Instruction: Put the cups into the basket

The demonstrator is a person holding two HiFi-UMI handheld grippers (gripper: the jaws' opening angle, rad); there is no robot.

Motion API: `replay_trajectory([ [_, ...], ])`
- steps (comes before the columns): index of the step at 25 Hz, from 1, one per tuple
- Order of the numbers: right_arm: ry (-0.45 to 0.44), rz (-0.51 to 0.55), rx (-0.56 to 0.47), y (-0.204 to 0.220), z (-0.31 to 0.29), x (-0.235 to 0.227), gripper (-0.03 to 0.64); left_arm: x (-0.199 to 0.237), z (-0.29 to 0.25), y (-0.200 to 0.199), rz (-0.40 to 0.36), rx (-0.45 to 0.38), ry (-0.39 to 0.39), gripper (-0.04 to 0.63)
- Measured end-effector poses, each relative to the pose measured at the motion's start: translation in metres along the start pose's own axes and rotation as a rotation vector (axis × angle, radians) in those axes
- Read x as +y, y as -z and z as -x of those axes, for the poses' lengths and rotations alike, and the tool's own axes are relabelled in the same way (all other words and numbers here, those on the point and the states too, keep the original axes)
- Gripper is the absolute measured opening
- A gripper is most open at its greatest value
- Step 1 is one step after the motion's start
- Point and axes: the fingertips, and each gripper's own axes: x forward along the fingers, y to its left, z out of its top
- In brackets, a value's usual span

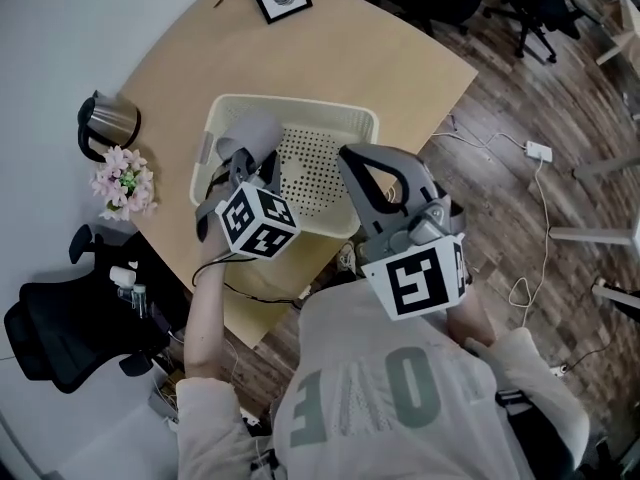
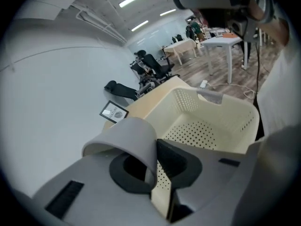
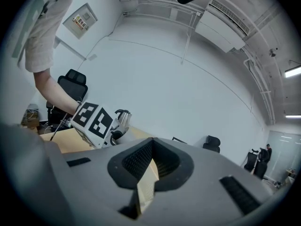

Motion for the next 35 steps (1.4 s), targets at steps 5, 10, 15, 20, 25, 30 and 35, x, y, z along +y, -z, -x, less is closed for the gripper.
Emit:
replay_trajectory([
  [5, 0.019, -0.007, 0.013, 0.004, 0.005, -0.006, -0.003, -0.027, -0.036, 0.026, -0.177, 0.15, 0.155, 0.049],
  [10, 0.053, -0.021, 0.044, 0.014, 0.012, -0.016, -0.003, -0.062, -0.062, 0.056, -0.343, 0.3, 0.37, 0.049],
  [15, 0.065, -0.032, 0.062, 0.019, 0.016, -0.016, -0.003, -0.086, -0.079, 0.088, -0.457, 0.435, 0.519, 0.049],
  [20, 0.083, -0.047, 0.08, 0.027, 0.021, -0.018, -0.003, -0.09, -0.086, 0.096, -0.586, 0.489, 0.505, 0.049],
  [25, 0.095, -0.056, 0.09, 0.029, 0.024, -0.018, -0.003, -0.095, -0.087, 0.098, -0.628, 0.499, 0.503, 0.049],
  [30, 0.107, -0.062, 0.099, 0.031, 0.028, -0.018, -0.003, -0.099, -0.085, 0.095, -0.639, 0.501, 0.503, 0.073],
  [35, 0.099, -0.058, 0.099, 0.031, 0.029, -0.015, -0.003, -0.092, -0.08, 0.082, -0.616, 0.476, 0.466, 0.105],
])
